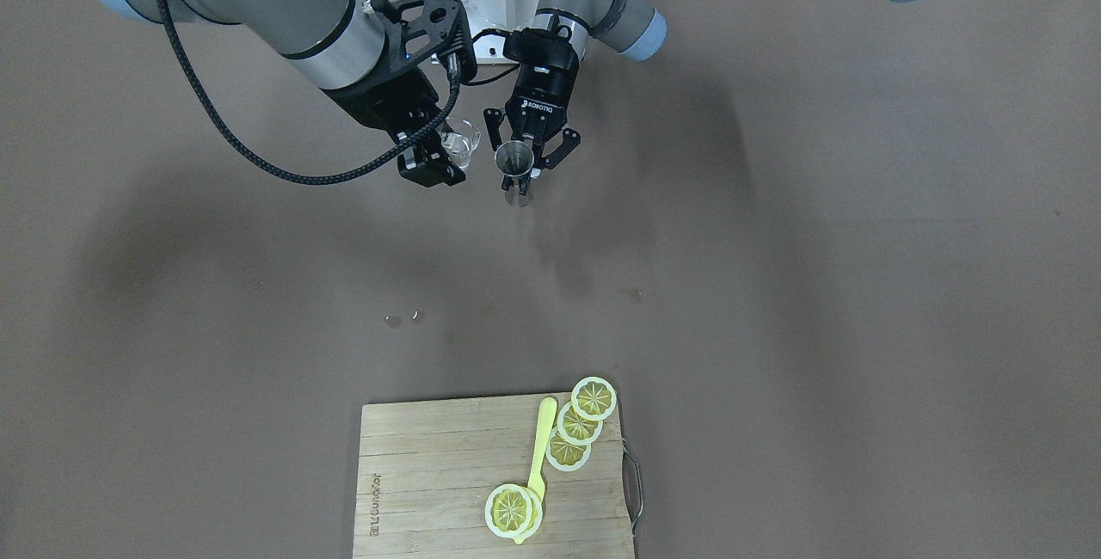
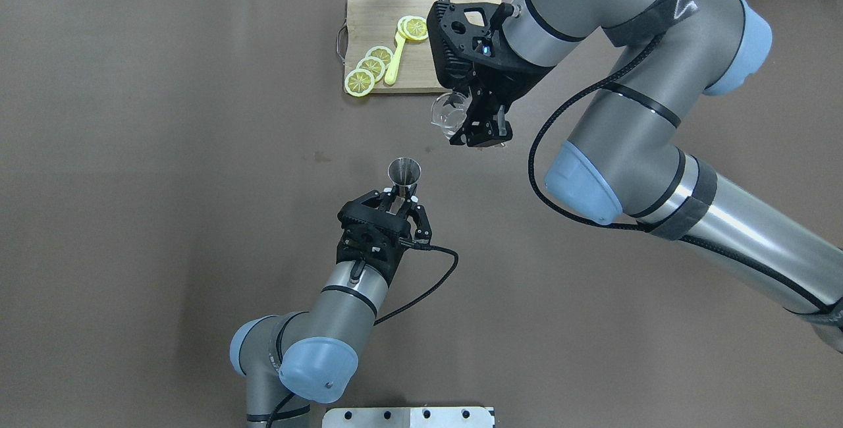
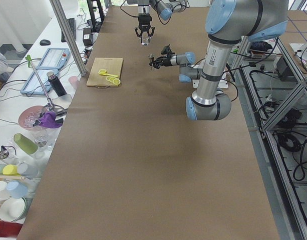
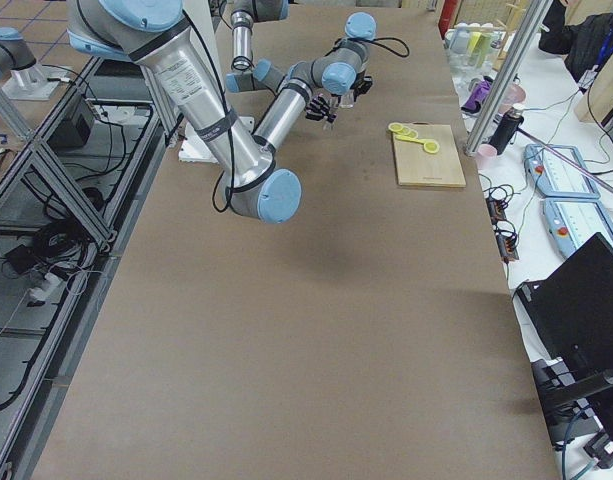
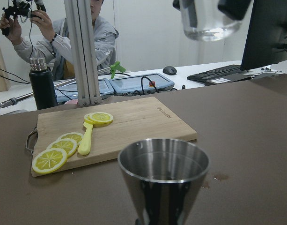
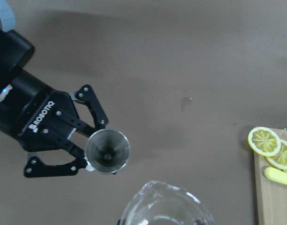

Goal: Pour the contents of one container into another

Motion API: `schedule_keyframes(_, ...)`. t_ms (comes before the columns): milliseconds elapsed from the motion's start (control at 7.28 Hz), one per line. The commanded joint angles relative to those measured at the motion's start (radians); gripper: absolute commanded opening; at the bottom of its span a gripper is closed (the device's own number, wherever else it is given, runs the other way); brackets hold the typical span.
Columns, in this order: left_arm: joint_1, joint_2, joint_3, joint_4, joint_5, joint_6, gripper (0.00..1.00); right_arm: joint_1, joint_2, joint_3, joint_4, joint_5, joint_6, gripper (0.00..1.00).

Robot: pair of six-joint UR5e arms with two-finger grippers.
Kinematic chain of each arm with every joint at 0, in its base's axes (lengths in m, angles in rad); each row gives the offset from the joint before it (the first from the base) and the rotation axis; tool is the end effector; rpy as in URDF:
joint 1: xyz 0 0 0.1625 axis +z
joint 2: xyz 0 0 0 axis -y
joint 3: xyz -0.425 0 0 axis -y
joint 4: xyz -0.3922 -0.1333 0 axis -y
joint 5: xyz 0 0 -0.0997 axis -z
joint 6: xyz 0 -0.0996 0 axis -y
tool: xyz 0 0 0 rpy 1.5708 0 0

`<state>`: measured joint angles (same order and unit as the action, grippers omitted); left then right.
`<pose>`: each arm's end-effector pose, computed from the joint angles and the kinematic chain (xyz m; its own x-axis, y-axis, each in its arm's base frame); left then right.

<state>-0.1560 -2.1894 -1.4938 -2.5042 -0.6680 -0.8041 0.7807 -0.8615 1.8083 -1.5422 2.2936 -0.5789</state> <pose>0.6127 -0.3105 0.2132 0.6704 0.3296 -0.6648 0.5597 0.3636 0.7447 -0.3957 -0.4869 0.1261 -0.1019 -0.9846 -0.1424 0.4094 -0.1720 0.8960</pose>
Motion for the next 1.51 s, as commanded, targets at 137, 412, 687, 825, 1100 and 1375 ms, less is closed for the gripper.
schedule_keyframes(137, -0.005, -0.006, 0.004, -0.002, -0.004, 0.000, 0.00, -0.038, 0.013, 0.052, -0.171, -0.035, -0.073, 0.00)
schedule_keyframes(412, -0.014, -0.007, 0.004, -0.002, -0.027, 0.000, 0.00, -0.086, 0.024, 0.046, -0.210, -0.060, -0.072, 0.00)
schedule_keyframes(687, -0.020, -0.016, 0.018, -0.002, -0.039, 0.000, 0.00, -0.087, 0.027, 0.034, -0.214, -0.065, -0.072, 0.00)
schedule_keyframes(825, -0.027, -0.016, 0.018, -0.002, -0.048, 0.000, 0.00, -0.086, 0.035, 0.033, -0.226, -0.066, -0.072, 0.00)
schedule_keyframes(1100, -0.027, -0.021, 0.029, -0.004, -0.048, 0.000, 0.00, -0.084, 0.061, -0.001, -0.226, -0.079, -0.070, 0.00)
schedule_keyframes(1375, -0.027, -0.023, 0.037, -0.004, -0.048, 0.000, 0.00, -0.066, 0.097, -0.073, -0.217, -0.079, -0.070, 0.00)
